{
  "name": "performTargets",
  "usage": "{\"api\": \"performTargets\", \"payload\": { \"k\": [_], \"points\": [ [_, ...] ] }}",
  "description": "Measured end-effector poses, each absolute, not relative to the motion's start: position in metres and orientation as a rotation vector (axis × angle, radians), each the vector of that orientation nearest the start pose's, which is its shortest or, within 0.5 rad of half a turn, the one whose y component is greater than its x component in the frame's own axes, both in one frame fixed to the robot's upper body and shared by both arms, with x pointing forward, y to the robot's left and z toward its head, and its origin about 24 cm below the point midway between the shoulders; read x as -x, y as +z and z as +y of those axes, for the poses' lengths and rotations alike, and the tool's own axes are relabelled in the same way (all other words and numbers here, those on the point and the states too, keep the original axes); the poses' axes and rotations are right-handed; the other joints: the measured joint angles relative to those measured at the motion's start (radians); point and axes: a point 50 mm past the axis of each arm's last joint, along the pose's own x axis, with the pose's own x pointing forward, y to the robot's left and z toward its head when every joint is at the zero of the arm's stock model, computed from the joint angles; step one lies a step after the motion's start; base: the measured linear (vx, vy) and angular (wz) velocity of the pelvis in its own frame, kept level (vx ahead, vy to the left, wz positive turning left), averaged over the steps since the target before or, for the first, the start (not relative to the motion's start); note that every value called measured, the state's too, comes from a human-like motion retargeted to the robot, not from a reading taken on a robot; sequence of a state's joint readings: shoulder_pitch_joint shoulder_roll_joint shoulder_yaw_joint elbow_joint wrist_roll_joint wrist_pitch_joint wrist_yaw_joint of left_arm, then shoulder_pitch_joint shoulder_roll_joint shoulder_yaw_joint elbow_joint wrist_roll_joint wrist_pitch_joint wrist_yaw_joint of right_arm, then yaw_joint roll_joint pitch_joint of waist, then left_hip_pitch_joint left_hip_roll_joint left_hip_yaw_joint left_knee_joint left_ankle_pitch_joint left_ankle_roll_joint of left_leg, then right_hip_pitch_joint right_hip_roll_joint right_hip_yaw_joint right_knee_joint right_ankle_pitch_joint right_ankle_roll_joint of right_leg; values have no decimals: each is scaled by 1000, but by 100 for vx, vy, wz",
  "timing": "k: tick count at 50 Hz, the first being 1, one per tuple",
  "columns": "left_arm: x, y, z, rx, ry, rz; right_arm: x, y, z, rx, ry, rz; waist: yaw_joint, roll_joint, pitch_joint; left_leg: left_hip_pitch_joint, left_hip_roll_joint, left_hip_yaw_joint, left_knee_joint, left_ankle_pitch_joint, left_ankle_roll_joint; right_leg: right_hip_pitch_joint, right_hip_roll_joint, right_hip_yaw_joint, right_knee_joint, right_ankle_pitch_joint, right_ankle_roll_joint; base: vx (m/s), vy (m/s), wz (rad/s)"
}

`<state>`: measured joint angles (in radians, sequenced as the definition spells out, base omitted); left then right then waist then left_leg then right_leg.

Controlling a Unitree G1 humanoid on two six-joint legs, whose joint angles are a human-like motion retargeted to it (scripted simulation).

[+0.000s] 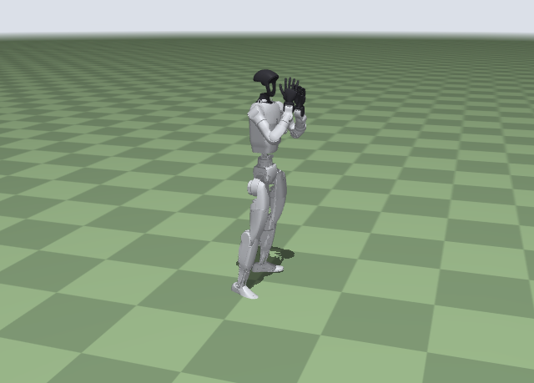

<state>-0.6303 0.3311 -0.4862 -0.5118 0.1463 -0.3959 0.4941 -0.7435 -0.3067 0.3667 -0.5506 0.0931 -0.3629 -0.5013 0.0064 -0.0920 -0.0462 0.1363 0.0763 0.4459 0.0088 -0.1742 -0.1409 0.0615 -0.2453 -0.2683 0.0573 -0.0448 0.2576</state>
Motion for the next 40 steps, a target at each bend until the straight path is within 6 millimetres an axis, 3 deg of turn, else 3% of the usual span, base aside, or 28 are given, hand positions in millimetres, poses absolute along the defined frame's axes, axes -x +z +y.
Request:
{"api": "performTargets", "payload": {
  "k": [5,8,10,15,17,20,25,28,30,35,38,40],
  "points": [
    [-204,328,40,73,-179,-1578,-183,281,-76,-227,427,-1329,-24,-2,-3,-2,-1,-23,-5,5,-17,11,-3,-27,4,-6,4,0,1,21],
    [-206,338,36,116,-131,-1585,-184,277,-76,-211,422,-1307,-33,2,2,4,0,-18,-8,5,-22,11,-2,-22,7,-8,3,0,0,-6],
    [-205,332,39,140,-140,-1567,-187,287,-78,-228,383,-1339,-34,5,7,11,1,-4,-7,3,-18,8,0,-7,9,-7,3,0,-1,-38],
    [-197,286,45,128,-298,-1434,-186,327,-80,-323,290,-1507,-19,12,21,29,6,51,-2,-7,0,-10,11,53,8,2,4,-1,-2,-57],
    [-197,275,43,122,-346,-1383,-185,334,-81,-335,270,-1545,-13,12,21,30,13,65,1,-10,1,-17,20,66,5,6,4,-1,-4,-39],
    [-200,278,39,155,-349,-1364,-185,329,-84,-341,264,-1523,-11,6,22,30,14,68,-2,-9,1,-19,24,68,3,8,4,0,-1,-7],
    [-212,312,31,191,-274,-1422,-179,294,-83,-281,380,-1383,-28,3,24,28,8,45,-9,-2,-9,-8,15,43,6,2,4,-1,2,25],
    [-217,320,30,178,-247,-1435,-175,294,-81,-258,393,-1395,-40,11,23,28,5,43,-11,0,-9,-8,12,42,7,1,4,0,0,0],
    [-218,315,33,175,-258,-1424,-176,303,-82,-270,352,-1437,-39,17,24,30,6,52,-13,0,-4,-13,14,52,7,4,4,-2,-1,-25],
    [-201,281,38,176,-410,-1353,-181,334,-92,-345,198,-1553,-14,25,28,36,16,93,-17,-1,6,-35,34,92,2,17,4,-2,-3,-42],
    [-192,271,32,166,-479,-1339,-183,336,-96,-373,176,-1559,-8,18,29,34,20,100,-17,-1,5,-41,40,98,-2,21,4,-1,-1,-9],
    [-193,276,28,167,-459,-1357,-183,328,-98,-360,196,-1530,-11,11,28,29,22,93,-16,0,1,-40,40,90,-4,21,4,0,1,13]
  ]
}}
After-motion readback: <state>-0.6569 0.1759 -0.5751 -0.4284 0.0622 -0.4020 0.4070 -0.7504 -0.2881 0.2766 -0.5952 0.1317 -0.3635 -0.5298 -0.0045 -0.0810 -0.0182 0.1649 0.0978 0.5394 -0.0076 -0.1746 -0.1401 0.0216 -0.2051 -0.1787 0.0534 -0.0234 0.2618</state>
